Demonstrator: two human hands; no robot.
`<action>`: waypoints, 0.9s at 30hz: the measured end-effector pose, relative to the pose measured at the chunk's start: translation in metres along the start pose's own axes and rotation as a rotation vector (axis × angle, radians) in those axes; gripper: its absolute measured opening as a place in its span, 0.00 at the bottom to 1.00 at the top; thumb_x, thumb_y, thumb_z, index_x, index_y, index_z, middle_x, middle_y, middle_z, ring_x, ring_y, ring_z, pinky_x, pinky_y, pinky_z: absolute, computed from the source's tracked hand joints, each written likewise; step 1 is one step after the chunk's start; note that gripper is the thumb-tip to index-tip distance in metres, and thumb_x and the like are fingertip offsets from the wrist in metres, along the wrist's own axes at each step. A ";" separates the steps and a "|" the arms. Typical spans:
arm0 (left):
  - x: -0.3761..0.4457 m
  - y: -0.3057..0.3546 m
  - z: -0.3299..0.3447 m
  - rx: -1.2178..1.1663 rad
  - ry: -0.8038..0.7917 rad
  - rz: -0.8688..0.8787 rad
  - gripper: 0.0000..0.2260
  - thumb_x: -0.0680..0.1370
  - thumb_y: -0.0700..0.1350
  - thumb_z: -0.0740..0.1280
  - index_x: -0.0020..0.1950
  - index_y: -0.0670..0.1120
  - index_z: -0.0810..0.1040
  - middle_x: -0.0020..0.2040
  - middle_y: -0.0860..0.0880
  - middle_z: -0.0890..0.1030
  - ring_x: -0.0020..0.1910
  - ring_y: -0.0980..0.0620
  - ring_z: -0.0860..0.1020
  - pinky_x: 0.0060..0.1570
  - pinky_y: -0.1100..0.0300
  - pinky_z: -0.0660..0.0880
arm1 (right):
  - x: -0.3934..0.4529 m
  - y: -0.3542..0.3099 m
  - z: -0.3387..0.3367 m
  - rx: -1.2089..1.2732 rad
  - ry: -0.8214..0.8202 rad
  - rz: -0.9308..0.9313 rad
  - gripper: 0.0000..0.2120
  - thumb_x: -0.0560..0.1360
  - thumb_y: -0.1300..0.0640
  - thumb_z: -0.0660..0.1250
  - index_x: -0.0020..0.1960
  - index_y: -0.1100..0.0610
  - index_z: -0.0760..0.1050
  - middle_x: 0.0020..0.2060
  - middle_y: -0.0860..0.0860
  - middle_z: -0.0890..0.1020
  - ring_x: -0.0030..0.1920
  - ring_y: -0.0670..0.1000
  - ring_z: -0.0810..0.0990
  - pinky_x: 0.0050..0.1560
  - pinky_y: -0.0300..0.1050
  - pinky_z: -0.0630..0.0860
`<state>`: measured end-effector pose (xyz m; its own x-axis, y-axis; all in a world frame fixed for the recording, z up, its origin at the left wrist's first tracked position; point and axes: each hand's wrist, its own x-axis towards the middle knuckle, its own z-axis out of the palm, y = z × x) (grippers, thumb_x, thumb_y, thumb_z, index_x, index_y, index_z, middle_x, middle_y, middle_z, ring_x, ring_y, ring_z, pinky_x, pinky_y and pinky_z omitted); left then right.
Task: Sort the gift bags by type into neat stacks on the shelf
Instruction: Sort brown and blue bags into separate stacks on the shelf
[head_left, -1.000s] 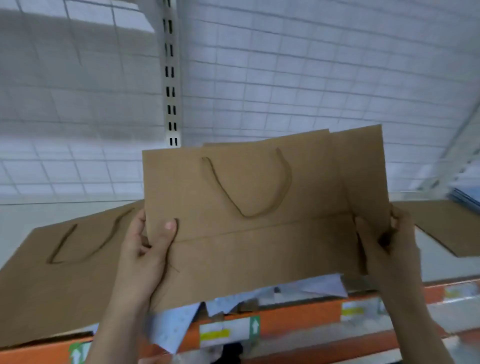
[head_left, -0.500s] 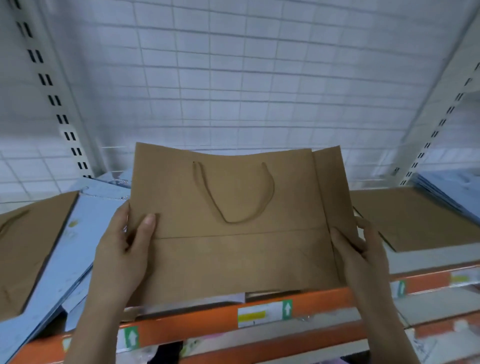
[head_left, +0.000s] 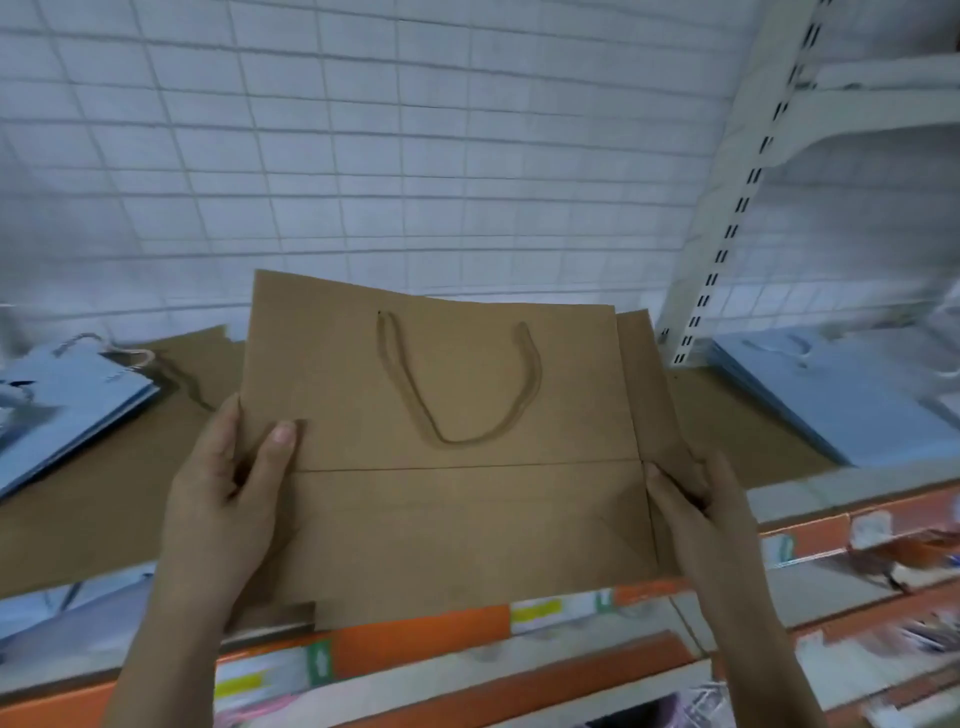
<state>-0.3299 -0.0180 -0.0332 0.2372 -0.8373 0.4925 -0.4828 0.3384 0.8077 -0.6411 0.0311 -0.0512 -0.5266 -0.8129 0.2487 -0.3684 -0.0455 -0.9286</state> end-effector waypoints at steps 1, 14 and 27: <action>-0.008 0.007 0.014 -0.007 0.007 -0.007 0.08 0.77 0.43 0.64 0.56 0.47 0.73 0.44 0.67 0.77 0.40 0.69 0.75 0.40 0.83 0.65 | 0.008 0.006 -0.016 0.008 -0.011 0.010 0.07 0.75 0.56 0.65 0.53 0.50 0.70 0.41 0.37 0.75 0.42 0.37 0.73 0.37 0.34 0.65; -0.058 0.083 0.103 0.014 0.014 -0.077 0.06 0.76 0.49 0.63 0.45 0.62 0.73 0.40 0.68 0.77 0.41 0.68 0.74 0.40 0.76 0.67 | 0.110 0.072 -0.116 -0.188 -0.092 0.033 0.12 0.74 0.55 0.67 0.56 0.55 0.71 0.45 0.50 0.74 0.50 0.54 0.73 0.49 0.44 0.64; -0.023 0.068 0.168 -0.173 -0.023 -0.252 0.06 0.78 0.45 0.62 0.44 0.56 0.70 0.40 0.64 0.69 0.36 0.69 0.69 0.37 0.77 0.65 | 0.187 0.130 -0.098 -0.967 -0.068 -0.088 0.18 0.73 0.56 0.68 0.49 0.72 0.71 0.44 0.71 0.76 0.43 0.68 0.77 0.42 0.58 0.73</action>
<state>-0.5103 -0.0478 -0.0443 0.3115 -0.9128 0.2641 -0.2597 0.1855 0.9477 -0.8625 -0.0694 -0.0981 -0.4330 -0.8625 0.2621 -0.8905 0.3641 -0.2730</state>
